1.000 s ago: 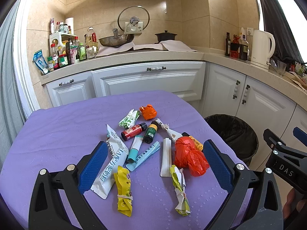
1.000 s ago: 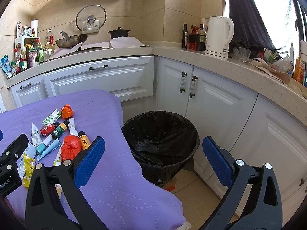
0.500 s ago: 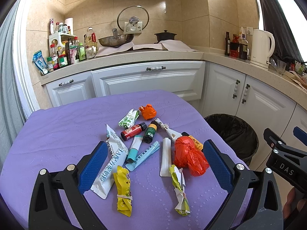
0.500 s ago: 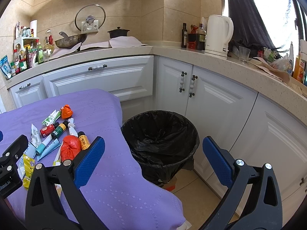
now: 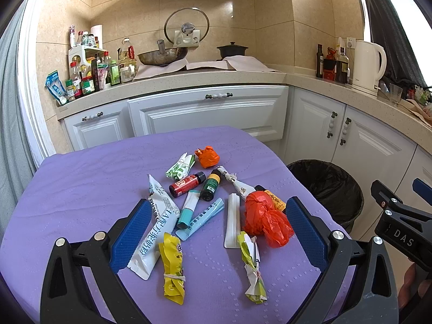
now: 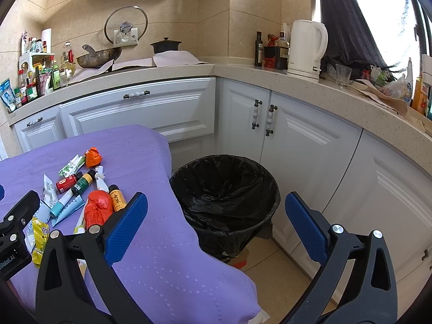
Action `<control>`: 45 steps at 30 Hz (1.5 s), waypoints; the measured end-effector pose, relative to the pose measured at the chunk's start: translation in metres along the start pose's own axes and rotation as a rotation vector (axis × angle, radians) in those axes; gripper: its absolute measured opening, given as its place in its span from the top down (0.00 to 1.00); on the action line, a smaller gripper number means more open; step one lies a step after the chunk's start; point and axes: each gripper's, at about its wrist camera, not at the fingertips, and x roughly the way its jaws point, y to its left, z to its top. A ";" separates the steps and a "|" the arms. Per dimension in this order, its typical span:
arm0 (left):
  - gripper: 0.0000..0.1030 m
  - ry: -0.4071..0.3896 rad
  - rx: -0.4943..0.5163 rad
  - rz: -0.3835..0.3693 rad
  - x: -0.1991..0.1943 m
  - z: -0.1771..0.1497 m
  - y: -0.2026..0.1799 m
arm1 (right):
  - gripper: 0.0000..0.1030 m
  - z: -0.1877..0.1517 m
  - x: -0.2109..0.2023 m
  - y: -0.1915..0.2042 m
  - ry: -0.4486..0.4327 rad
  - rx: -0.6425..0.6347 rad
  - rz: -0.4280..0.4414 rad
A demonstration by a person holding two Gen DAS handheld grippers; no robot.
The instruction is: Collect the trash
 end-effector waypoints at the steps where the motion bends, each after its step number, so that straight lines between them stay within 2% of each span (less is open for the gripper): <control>1: 0.06 0.001 0.000 0.000 0.000 -0.001 0.000 | 0.03 -0.004 0.002 0.000 0.002 0.001 -0.001; 14: 0.06 0.012 0.000 0.002 0.005 -0.005 0.002 | 0.03 -0.009 0.003 -0.003 0.014 0.011 0.008; 22: 0.06 0.067 -0.041 0.074 0.009 -0.016 0.043 | 0.05 -0.022 0.002 0.017 0.035 0.011 0.065; 26: 0.08 0.077 -0.045 0.116 0.005 -0.023 0.064 | 0.18 -0.028 0.006 0.034 0.066 -0.013 0.117; 28: 0.19 0.090 -0.048 0.127 0.004 -0.027 0.072 | 0.22 -0.029 0.009 0.041 0.085 -0.019 0.144; 29: 0.34 0.101 -0.049 0.129 0.005 -0.028 0.076 | 0.25 -0.029 0.011 0.045 0.092 -0.021 0.158; 30: 0.36 0.117 -0.053 0.129 0.007 -0.027 0.080 | 0.26 -0.029 0.013 0.050 0.101 -0.024 0.175; 32: 0.36 0.133 -0.070 0.129 0.010 -0.030 0.085 | 0.27 -0.030 0.018 0.061 0.113 -0.038 0.206; 36: 0.36 0.131 -0.065 0.135 0.013 -0.031 0.088 | 0.35 -0.030 0.026 0.083 0.125 -0.080 0.254; 43: 0.36 0.167 -0.086 0.128 0.023 -0.033 0.094 | 0.42 -0.035 0.052 0.109 0.193 -0.129 0.298; 44: 0.36 0.168 -0.087 0.127 0.024 -0.033 0.094 | 0.45 -0.037 0.055 0.112 0.205 -0.134 0.303; 45: 0.36 0.172 -0.087 0.125 0.025 -0.033 0.094 | 0.53 -0.039 0.057 0.113 0.217 -0.135 0.312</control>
